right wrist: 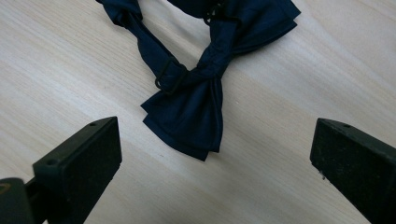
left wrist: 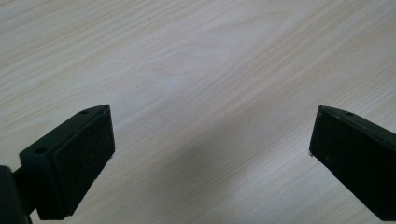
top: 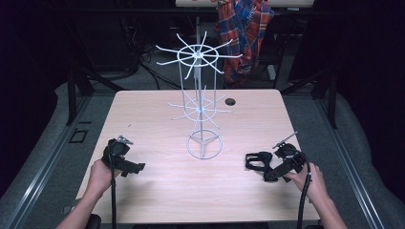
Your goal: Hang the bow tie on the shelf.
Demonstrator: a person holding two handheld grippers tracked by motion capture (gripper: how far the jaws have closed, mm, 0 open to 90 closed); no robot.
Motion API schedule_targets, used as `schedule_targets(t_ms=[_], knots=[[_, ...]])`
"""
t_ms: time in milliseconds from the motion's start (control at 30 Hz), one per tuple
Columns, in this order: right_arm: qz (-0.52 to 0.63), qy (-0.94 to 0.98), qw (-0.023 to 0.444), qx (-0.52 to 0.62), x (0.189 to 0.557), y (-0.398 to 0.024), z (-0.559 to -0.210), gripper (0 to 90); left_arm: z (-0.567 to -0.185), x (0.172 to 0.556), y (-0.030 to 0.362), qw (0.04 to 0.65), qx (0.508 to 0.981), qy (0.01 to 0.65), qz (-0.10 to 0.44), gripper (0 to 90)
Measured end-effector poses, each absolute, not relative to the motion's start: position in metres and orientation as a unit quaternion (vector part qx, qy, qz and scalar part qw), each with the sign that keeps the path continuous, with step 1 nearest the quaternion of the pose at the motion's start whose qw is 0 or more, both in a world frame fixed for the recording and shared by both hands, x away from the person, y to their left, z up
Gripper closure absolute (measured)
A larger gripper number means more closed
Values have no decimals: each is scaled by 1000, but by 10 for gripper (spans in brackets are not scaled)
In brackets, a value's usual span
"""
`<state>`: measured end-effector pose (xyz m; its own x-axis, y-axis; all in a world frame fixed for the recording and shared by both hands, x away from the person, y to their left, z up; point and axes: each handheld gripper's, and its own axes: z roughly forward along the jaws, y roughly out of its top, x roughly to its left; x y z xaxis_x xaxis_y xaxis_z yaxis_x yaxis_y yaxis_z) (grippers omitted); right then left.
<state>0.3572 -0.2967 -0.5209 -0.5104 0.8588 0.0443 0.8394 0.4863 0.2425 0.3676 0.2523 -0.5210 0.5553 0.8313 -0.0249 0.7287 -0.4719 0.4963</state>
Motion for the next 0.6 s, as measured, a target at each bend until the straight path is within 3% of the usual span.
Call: schedule_targets(t_ms=[600], knots=[[146, 858, 67, 488, 356, -288, -517, 0, -522, 369, 249, 235, 853, 453, 109, 3]])
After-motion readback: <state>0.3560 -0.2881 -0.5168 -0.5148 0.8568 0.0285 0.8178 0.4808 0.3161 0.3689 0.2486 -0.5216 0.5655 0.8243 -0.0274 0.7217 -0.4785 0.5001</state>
